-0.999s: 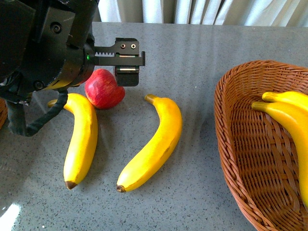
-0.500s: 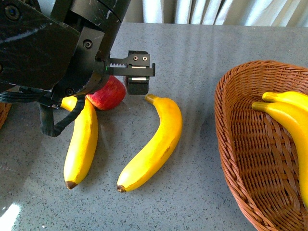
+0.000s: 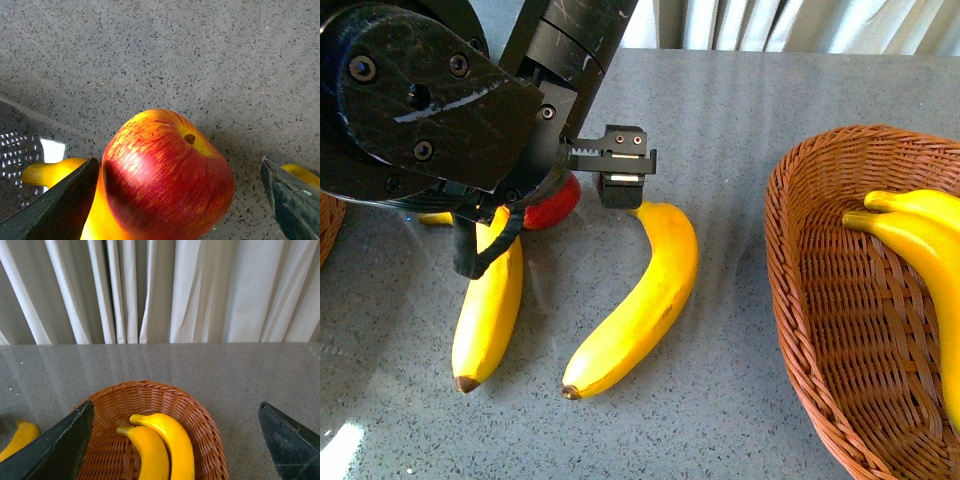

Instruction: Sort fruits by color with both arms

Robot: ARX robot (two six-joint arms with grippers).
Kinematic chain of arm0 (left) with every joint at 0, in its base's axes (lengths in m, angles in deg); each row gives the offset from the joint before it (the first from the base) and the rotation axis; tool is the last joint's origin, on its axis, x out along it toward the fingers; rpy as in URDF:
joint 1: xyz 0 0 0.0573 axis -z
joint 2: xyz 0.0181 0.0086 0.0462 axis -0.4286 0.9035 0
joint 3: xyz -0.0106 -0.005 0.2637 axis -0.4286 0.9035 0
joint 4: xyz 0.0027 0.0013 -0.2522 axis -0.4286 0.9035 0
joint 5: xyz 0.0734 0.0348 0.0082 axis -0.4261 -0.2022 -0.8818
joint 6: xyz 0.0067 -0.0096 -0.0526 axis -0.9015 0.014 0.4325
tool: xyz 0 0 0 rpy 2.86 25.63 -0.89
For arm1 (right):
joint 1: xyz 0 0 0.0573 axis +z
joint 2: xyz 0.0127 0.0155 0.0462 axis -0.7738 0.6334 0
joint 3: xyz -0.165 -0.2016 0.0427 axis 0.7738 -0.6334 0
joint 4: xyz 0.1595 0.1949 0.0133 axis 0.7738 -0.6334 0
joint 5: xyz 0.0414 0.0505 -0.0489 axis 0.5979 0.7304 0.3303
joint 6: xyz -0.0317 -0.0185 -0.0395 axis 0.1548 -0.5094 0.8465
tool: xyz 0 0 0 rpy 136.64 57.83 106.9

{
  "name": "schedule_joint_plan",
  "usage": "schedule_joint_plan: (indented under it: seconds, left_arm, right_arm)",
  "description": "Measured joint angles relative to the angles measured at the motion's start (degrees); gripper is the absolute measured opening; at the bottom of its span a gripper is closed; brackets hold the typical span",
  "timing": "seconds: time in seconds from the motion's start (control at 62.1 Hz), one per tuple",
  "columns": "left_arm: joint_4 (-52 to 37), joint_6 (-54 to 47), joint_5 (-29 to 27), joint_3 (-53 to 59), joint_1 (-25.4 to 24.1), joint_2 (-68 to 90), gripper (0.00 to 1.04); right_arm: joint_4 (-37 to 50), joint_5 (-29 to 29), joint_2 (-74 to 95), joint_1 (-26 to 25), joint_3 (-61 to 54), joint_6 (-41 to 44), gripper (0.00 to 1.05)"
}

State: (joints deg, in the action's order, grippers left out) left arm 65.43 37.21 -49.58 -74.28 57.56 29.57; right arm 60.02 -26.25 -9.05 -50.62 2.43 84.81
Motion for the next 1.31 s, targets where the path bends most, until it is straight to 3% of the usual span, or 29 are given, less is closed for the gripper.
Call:
schedule_joint_plan:
  seconds: [0.371,0.451,0.58,0.661,1.305]
  left_arm:
    - [0.7,-0.5,-0.1,-1.9,-0.4,2.3,0.96]
    - [1.0,-0.9,-0.5,-2.0,-0.4,2.7,0.86]
    - [1.0,-1.2,-0.9,-2.5,-0.5,2.8,0.63]
    - [0.9,-1.5,-1.1,-2.6,-0.4,2.7,0.56]
    - [-0.3,-2.2,-2.4,4.3,-0.9,-12.5,0.54]
  right_arm:
    - [0.0,0.0,0.0,0.0,0.0,0.0,0.96]
    - [0.0,0.0,0.0,0.0,0.0,0.0,0.96]
    - [0.0,0.0,0.0,0.0,0.0,0.0,0.96]
    - [0.0,0.0,0.0,0.0,0.0,0.0,0.96]
    - [0.0,0.0,0.0,0.0,0.0,0.0,0.96]
